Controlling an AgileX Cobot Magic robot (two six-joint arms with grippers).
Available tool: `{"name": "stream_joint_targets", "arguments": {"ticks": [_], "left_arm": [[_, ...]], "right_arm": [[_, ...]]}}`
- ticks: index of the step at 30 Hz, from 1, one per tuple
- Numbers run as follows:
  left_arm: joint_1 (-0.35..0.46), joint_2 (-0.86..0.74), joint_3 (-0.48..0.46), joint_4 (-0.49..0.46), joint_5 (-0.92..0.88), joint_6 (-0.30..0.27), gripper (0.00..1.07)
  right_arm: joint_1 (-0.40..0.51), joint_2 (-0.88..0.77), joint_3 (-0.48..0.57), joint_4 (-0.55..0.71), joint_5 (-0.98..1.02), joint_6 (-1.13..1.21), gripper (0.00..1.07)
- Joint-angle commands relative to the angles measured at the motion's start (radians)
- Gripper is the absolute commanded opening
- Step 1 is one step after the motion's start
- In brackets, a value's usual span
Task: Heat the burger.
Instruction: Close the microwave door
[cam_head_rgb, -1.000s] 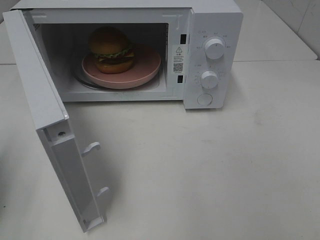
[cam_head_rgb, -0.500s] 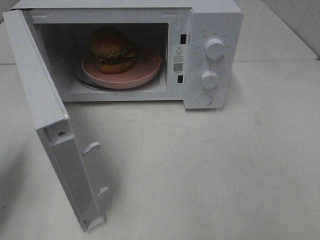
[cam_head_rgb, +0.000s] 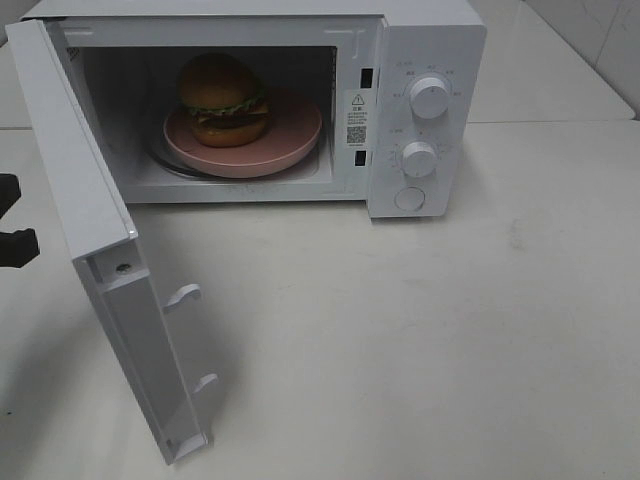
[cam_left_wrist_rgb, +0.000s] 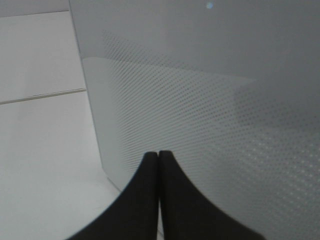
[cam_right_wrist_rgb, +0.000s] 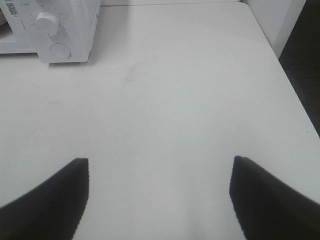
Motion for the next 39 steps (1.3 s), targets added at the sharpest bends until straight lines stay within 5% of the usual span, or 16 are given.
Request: {"name": "stream_joint_targets", "arguments": {"ticks": [1,7,13,19,36,39], "left_arm": [[-0.012,0.038,-0.007,0.068,-0.099,-0.047,0.0],[-0.012,0.118,-0.037,0.164,-0.162,-0.077,0.0],[-0.019,0.149,-0.076,0.163,-0.166,-0.136,0.0],[-0.08,0.155,-0.113,0.127,-0.152,-0.131,0.0],[-0.441,0.343,-0.346,-0.482,-0.109,0.057,0.0],[-0.456,0.357,-0.364,-0.508,-0.108,0.068,0.0]], "right_arm": [[-0.004,-0.026,0.002,0.0,-0.006,0.008,0.76],[-0.004,-0.026,0.002,0.0,-0.006,0.008,0.76],[-0.004,-0.026,0.002,0.0,-0.006,0.008,0.76],[-0.004,-0.026,0.002,0.0,-0.006,0.008,0.76],[-0.004,-0.026,0.002,0.0,-0.006,0.008,0.76],[-0.004,-0.026,0.002,0.0,-0.006,0.008,0.76]]}}
